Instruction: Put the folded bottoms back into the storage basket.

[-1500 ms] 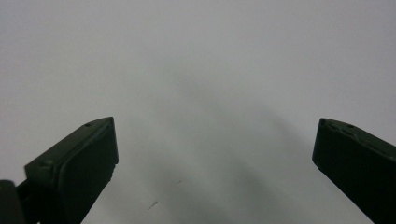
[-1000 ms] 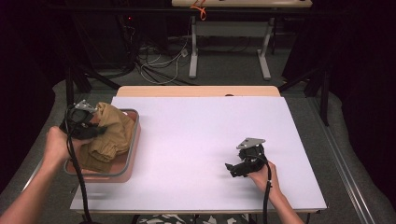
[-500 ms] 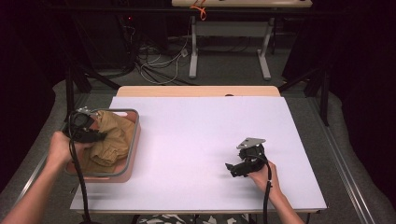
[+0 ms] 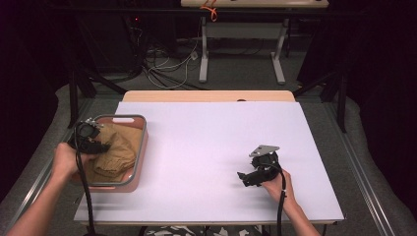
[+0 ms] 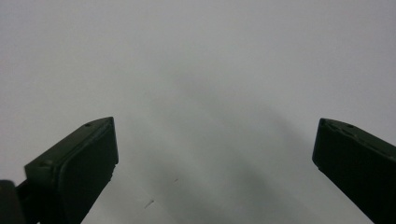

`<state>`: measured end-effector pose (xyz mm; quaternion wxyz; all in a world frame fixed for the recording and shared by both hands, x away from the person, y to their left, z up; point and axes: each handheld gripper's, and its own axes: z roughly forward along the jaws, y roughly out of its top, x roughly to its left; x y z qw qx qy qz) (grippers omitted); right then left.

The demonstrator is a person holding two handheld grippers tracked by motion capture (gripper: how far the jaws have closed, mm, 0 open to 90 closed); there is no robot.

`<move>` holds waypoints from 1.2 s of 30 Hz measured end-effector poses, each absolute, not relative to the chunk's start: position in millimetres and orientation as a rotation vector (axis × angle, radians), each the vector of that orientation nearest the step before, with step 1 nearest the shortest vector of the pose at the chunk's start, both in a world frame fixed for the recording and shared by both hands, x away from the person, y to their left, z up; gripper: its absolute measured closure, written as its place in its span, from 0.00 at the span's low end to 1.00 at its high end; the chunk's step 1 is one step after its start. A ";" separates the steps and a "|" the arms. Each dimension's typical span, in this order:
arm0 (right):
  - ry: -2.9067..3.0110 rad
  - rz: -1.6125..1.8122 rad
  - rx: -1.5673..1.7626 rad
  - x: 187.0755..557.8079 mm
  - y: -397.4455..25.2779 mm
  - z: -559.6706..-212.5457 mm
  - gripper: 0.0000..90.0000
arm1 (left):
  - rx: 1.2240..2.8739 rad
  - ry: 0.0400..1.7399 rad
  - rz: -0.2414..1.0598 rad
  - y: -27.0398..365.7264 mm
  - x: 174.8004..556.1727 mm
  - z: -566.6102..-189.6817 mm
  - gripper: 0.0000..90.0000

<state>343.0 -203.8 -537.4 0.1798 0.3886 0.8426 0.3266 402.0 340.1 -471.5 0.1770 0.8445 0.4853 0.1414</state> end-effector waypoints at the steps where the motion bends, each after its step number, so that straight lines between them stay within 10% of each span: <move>1: 2.382 0.922 1.098 343.3 -203.9 -537.6 0.00 | 2.389 1.380 0.398 340.2 402.3 -472.9 0.84; 36: 2.432 0.950 1.093 339.0 -204.4 -532.5 0.00 | 2.318 1.206 0.421 313.5 372.6 -448.4 0.14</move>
